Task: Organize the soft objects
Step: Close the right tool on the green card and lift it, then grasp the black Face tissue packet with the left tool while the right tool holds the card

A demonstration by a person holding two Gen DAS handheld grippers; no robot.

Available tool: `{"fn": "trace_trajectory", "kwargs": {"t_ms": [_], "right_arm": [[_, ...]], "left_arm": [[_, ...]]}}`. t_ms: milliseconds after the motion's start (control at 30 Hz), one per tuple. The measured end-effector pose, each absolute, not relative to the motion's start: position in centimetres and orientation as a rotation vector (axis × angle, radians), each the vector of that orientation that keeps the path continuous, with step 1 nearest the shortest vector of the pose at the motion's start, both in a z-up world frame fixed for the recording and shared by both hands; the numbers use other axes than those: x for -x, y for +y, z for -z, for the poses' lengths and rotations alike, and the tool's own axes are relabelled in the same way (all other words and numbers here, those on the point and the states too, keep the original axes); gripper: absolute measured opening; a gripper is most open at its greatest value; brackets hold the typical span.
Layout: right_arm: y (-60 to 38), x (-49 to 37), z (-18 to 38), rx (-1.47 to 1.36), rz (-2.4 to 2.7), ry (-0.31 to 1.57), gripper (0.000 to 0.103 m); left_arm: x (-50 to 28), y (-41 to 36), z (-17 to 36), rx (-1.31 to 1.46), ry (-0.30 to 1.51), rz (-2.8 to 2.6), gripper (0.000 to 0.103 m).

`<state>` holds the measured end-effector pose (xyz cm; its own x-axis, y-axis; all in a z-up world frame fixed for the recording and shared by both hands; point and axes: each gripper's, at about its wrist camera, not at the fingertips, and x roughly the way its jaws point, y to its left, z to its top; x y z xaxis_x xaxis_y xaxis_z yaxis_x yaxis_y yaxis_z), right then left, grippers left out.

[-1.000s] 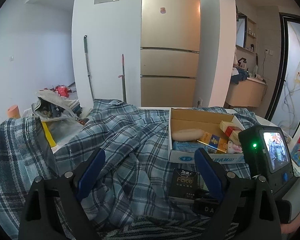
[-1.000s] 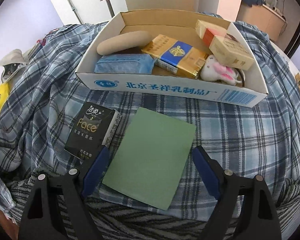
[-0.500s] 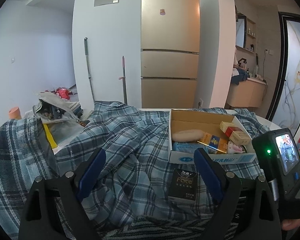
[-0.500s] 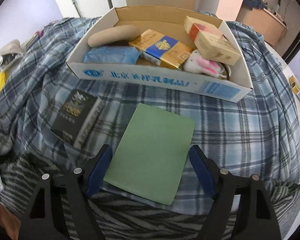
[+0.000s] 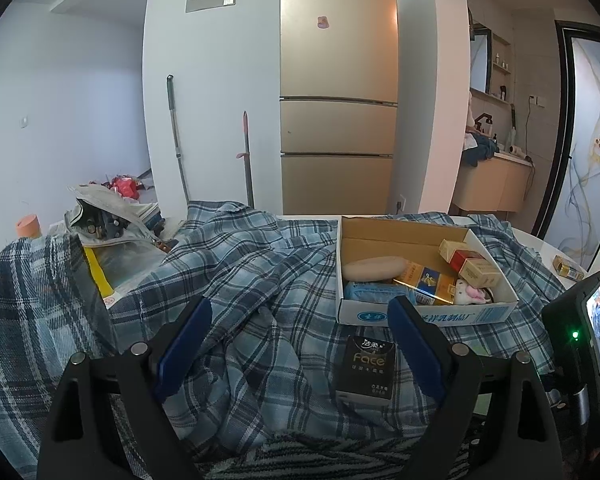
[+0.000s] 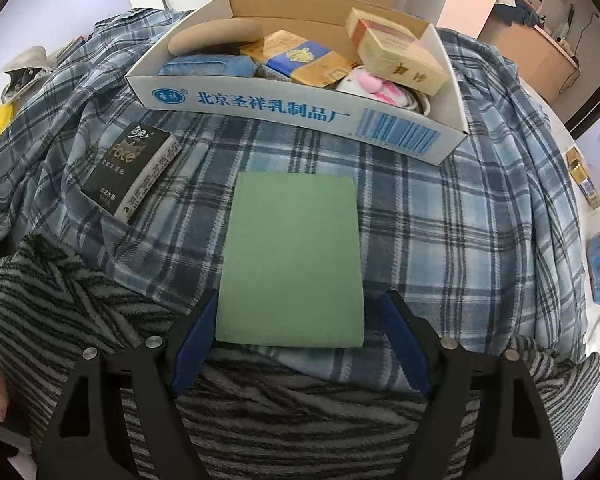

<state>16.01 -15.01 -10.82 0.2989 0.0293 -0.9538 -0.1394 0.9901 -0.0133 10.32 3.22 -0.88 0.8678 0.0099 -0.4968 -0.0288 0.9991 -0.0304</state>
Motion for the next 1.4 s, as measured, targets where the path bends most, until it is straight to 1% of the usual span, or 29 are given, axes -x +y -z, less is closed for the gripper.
{"fn": "trace_trajectory", "kwargs": {"t_ms": [67,100,267,433,533,700,933,1033,1133,1200,1400], "right_arm": [[-15.3,-16.1,10.8,0.074,-0.117,1.269,0.077],[-15.6,-15.9,10.7,0.064,-0.114,1.263,0.069],[-16.8,-14.8,9.4,0.042,-0.123,1.211,0.069],[-18.6,-13.4,7.4,0.025,-0.137,1.1,0.069],[-19.2,-12.7,6.2,0.019,-0.154,1.026,0.069],[-20.5,-11.6,3.9,0.017,-0.187,0.866,0.069],[-18.8,-13.0,1.7,0.057,-0.215,0.632,0.069],[-18.8,-13.4,1.3,0.057,-0.229,0.547,0.069],[-18.9,-12.7,2.4,0.055,-0.161,0.433,0.069],[-18.6,-13.1,3.0,0.076,-0.173,0.473,0.069],[-18.9,-13.3,2.7,0.057,-0.219,0.462,0.069]], "left_arm": [[-10.3,3.3,0.9,0.037,0.519,-0.017,0.091],[-10.3,3.1,0.9,0.035,0.519,-0.015,0.091],[-10.5,2.9,1.0,0.028,0.518,0.004,0.091],[-10.4,2.6,0.9,0.011,0.506,0.037,0.091],[-10.4,2.3,0.9,0.003,0.504,0.065,0.087],[-10.4,1.6,1.1,-0.015,0.512,0.109,0.086],[-10.6,0.0,2.0,-0.099,0.526,0.127,0.086],[-11.2,-0.2,2.5,-0.103,0.554,0.152,0.086],[-12.5,0.1,3.0,-0.084,0.611,0.187,0.086],[-13.3,-0.1,3.2,-0.103,0.632,0.187,0.078],[-15.5,-2.3,4.0,-0.205,0.742,0.234,0.076]]}}
